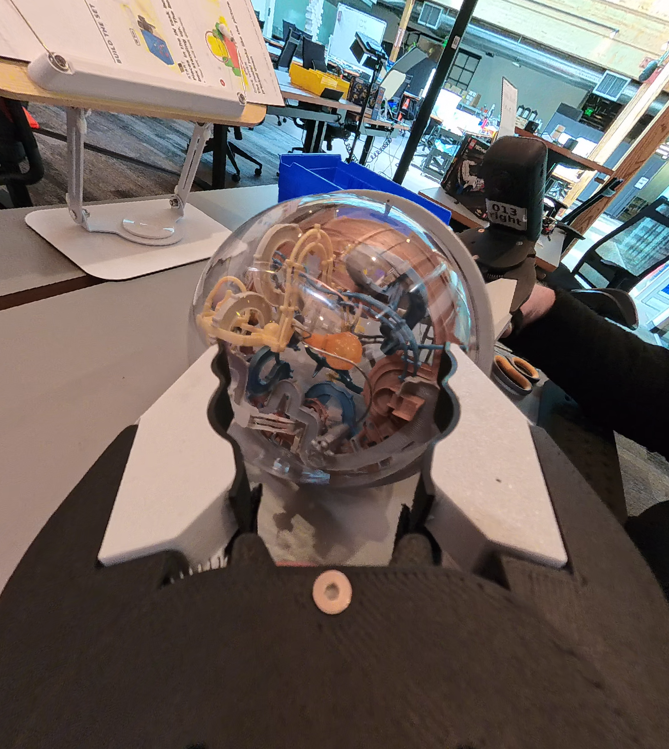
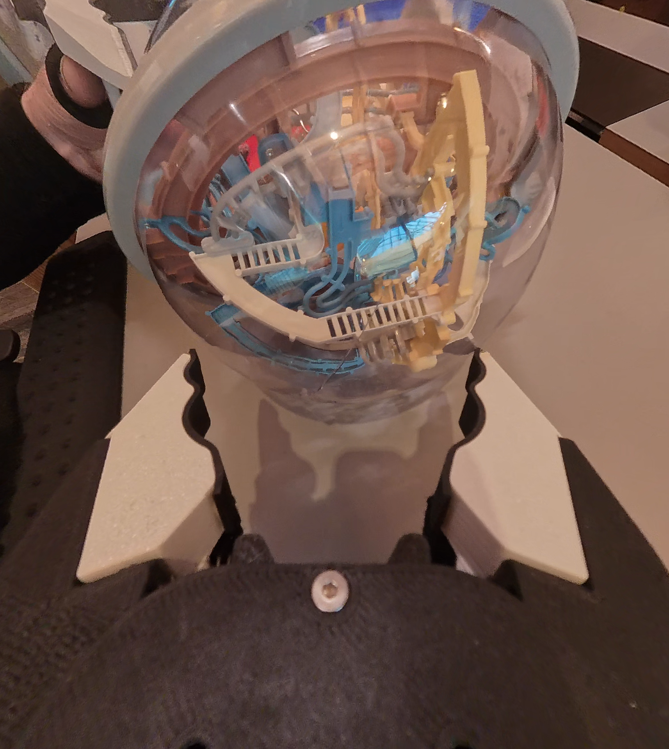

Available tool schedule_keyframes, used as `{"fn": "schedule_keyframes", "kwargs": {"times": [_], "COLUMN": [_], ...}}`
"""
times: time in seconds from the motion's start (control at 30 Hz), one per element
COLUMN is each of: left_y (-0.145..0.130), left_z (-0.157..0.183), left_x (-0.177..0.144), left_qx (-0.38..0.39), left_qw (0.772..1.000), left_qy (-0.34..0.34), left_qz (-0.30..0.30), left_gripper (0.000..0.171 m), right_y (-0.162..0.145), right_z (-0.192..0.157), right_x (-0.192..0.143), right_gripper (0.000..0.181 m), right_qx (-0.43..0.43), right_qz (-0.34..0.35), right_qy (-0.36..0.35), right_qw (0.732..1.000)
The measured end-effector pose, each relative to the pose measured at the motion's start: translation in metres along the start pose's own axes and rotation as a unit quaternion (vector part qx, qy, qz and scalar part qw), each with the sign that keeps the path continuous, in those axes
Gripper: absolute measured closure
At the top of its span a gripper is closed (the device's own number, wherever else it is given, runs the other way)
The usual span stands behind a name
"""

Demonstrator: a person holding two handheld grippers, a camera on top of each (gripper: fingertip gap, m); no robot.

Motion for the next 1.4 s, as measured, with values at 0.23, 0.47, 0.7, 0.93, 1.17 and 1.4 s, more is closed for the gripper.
{"fn": "schedule_keyframes", "kwargs": {"times": [0.23, 0.47, 0.7, 0.93, 1.17, 1.4], "left_y": [-0.003, -0.005, 0.001, 0.009, -0.011, -0.062], "left_z": [0.0, -0.004, -0.008, -0.022, -0.075, -0.124], "left_x": [-0.002, 0.004, -0.007, -0.064, -0.17, -0.208], "left_qx": [0.012, 0.019, 0.027, 0.106, 0.103, 0.046], "left_qw": [1.0, 1.0, 1.0, 0.989, 0.952, 0.92], "left_qy": [-0.002, -0.005, -0.003, 0.079, 0.215, 0.269], "left_qz": [-0.011, -0.014, -0.012, -0.06, -0.191, -0.282], "left_gripper": [0.076, 0.078, 0.079, 0.074, 0.058, 0.049], "right_y": [-0.001, -0.004, -0.003, -0.002, -0.002, 0.002], "right_z": [0.001, 0.003, 0.003, 0.002, 0.008, 0.004], "right_x": [-0.002, -0.002, -0.005, -0.015, -0.011, -0.011], "right_gripper": [0.056, 0.057, 0.06, 0.061, 0.06, 0.064], "right_qx": [0.0, 0.002, 0.003, 0.002, -0.008, -0.01], "right_qz": [-0.013, -0.024, -0.024, -0.015, -0.028, -0.027], "right_qy": [-0.015, -0.03, -0.035, -0.046, -0.053, -0.06], "right_qw": [1.0, 0.999, 0.999, 0.999, 0.998, 0.998]}}
Point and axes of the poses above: each gripper's, where its closed fingertips meet, x out along the fingers, y out of its top, z = x × y across the jaws, the point moved 5 cm from there along -x, back along the fingers, and after that the axes turned 8 degrees about z, right-handed, at the moved point
